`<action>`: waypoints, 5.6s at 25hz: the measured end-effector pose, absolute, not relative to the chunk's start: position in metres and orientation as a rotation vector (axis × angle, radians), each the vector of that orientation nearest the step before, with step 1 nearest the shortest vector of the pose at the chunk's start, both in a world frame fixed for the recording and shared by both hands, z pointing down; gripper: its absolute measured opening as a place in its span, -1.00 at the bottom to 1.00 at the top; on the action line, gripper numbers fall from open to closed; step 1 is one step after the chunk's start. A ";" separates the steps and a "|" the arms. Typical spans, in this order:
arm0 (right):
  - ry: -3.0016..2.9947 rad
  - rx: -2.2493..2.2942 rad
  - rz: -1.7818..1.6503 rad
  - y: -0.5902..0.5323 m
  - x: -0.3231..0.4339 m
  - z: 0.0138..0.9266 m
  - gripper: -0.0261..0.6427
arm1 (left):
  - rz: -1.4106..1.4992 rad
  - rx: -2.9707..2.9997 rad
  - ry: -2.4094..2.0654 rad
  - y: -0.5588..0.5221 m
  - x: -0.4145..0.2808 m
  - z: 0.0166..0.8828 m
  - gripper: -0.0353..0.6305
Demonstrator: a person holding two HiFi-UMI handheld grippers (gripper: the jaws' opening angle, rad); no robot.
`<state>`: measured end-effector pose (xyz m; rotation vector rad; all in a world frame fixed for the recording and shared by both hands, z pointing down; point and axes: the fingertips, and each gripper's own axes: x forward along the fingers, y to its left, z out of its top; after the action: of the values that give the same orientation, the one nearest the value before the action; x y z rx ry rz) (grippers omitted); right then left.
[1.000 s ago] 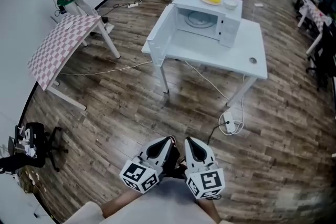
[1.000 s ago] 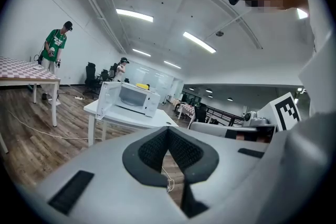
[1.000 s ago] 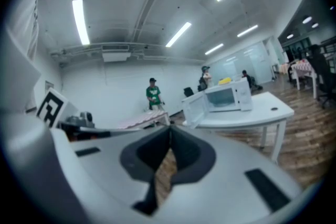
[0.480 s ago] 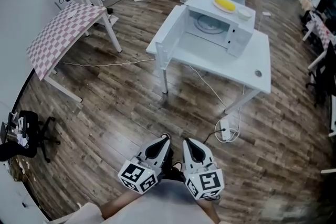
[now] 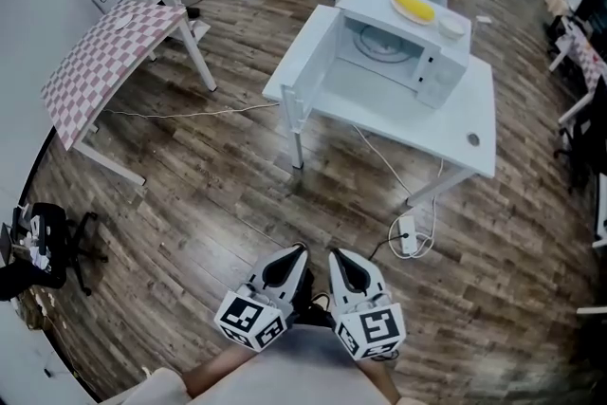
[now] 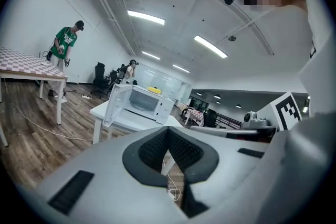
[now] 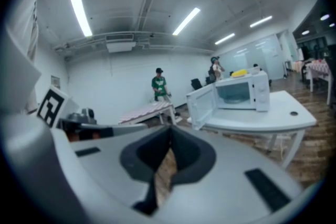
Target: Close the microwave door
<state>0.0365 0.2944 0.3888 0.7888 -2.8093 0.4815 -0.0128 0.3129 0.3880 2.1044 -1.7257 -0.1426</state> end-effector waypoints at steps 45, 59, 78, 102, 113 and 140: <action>-2.808 0.784 0.375 0.153 -0.110 0.365 -0.85 | -0.266 2.156 -1.700 0.166 -0.156 0.364 -0.84; -2.829 0.772 0.356 0.106 -0.123 0.357 -0.85 | -0.259 2.153 -1.693 0.126 -0.170 0.364 -0.84; -2.865 0.674 0.397 -0.002 -0.126 0.357 -0.85 | -0.258 2.116 -1.731 0.023 -0.168 0.353 -0.84; -2.942 0.353 0.372 -0.056 -0.151 0.350 -0.85 | -0.183 1.842 -2.172 0.016 -0.258 0.355 -0.84; -2.916 0.349 0.341 -0.044 -0.168 0.356 -0.85 | -0.071 1.815 -2.175 0.015 -0.275 0.391 -0.84; -2.856 0.651 0.421 -0.057 -0.152 0.357 -0.85 | 0.049 2.004 -1.883 -0.006 -0.242 0.423 -0.84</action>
<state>-0.1518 -0.0572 0.3569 0.6512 -2.8562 0.4209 -0.2421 -0.0063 0.4227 2.0042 -1.8828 0.0490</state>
